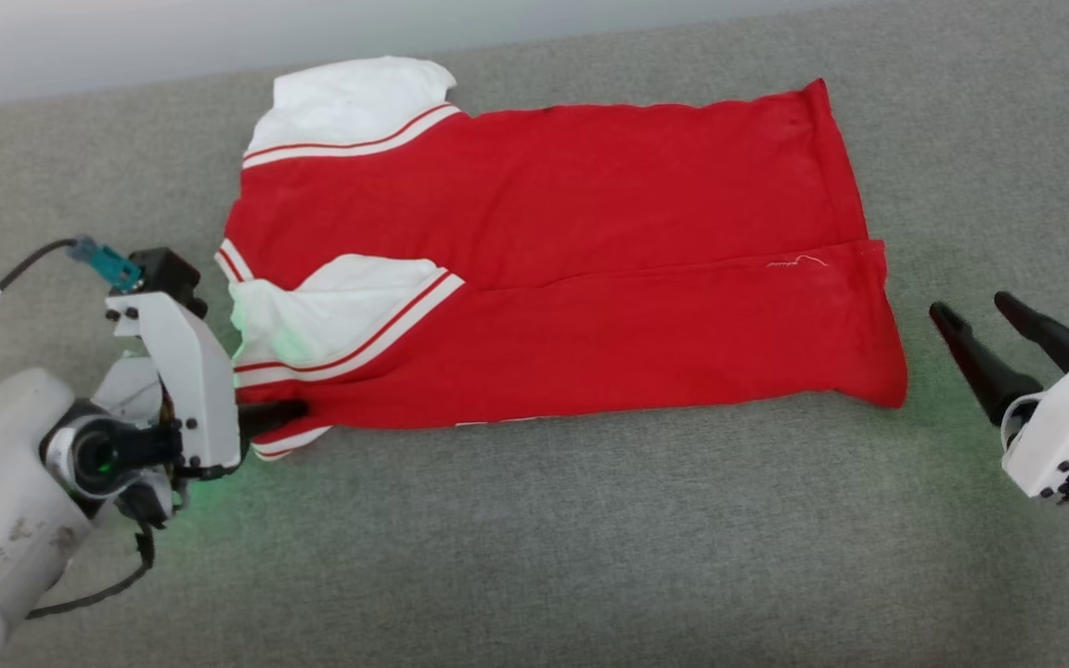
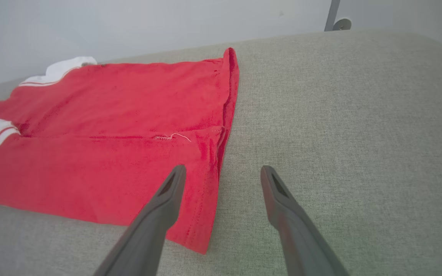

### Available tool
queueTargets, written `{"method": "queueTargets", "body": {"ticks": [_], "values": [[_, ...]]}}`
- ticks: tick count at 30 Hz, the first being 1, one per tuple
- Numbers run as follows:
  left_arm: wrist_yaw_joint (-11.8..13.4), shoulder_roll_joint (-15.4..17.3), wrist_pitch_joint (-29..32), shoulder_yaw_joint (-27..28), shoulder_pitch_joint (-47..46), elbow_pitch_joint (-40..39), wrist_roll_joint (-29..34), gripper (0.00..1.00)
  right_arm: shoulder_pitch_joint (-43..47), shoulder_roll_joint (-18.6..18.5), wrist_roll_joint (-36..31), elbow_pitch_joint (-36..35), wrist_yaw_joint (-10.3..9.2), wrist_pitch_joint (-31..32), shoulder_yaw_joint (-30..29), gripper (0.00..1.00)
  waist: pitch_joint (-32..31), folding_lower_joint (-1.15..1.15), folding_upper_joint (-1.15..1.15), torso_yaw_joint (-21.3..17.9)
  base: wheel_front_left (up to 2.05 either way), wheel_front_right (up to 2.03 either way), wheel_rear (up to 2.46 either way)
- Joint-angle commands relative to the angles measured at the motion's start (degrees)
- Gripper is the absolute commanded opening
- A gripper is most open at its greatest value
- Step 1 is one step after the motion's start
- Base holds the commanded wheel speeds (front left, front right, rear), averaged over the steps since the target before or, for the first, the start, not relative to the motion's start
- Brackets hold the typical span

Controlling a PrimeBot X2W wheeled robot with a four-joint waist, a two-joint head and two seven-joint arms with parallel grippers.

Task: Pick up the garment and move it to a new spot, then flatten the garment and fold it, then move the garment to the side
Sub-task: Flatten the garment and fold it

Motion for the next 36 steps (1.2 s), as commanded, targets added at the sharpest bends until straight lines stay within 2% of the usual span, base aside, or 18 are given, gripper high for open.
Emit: {"method": "queueTargets", "body": {"ticks": [1,8,12,16,21,22,23,24,25,30,36], "values": [[-0.77,-2.77,-0.03,-1.76,2.41,0.04,0.34,0.00,-0.52,-1.11,-1.04,-0.88,-0.04,1.58,1.43,1.00,-0.20,0.00,0.00,0.54,0.00,0.00,0.00],[-2.40,-3.02,-1.11,-1.68,2.51,-1.30,1.12,0.00,-4.68,-5.14,-2.89,-0.69,-0.05,16.48,7.91,1.00,-0.46,0.00,0.00,1.96,0.00,0.00,0.00],[-2.86,-3.74,-1.63,-1.96,2.67,-1.99,1.65,0.00,-7.46,-4.48,-2.65,1.83,-0.05,23.92,10.38,1.00,-0.44,0.00,0.00,2.92,0.00,0.00,0.00],[-3.32,-4.33,-2.17,-1.84,2.46,-2.80,1.93,0.00,-9.96,-3.36,-3.88,6.46,-0.05,28.03,11.80,1.00,-0.29,0.00,0.00,3.64,0.00,0.00,0.00],[-3.71,-4.88,-2.78,-1.88,2.51,-3.22,2.29,0.00,-11.62,-1.42,-4.89,11.55,-0.04,29.01,13.42,1.00,-0.28,0.00,0.00,4.35,0.00,0.00,0.00],[-3.75,-4.93,-2.86,-1.90,2.61,-3.24,2.35,0.00,-11.61,-1.06,-4.88,12.10,-0.04,29.09,13.87,0.46,-0.32,0.00,0.00,4.44,0.00,0.00,0.00],[-3.78,-4.95,-2.92,-1.91,2.75,-3.27,2.40,0.00,-11.60,-0.69,-4.55,12.42,-0.04,29.06,14.41,0.12,-0.41,0.00,0.00,4.52,0.00,0.00,0.00],[-3.78,-4.95,-2.92,-1.91,2.75,-3.27,2.40,0.00,-11.60,-0.69,-4.55,12.42,-0.04,29.06,14.41,0.12,-0.41,0.00,0.00,4.52,0.00,0.00,0.00],[-3.69,-4.91,-3.08,-1.93,2.87,-3.31,2.44,0.00,-11.59,-0.52,-4.14,12.70,-0.01,28.85,14.73,0.00,-0.53,0.00,0.00,4.57,0.00,0.00,0.00],[-3.73,-3.42,-4.32,-1.97,4.31,-5.10,2.74,0.00,-10.75,-2.15,-2.67,13.30,-0.05,25.76,14.37,0.00,-2.41,0.00,0.00,4.79,0.00,0.00,0.00],[-3.75,0.35,-7.21,-1.98,7.11,-11.90,3.70,0.00,-7.41,-5.54,0.88,10.44,-0.04,24.99,14.06,0.00,-4.74,0.00,0.00,5.69,0.00,0.00,0.00]]}}
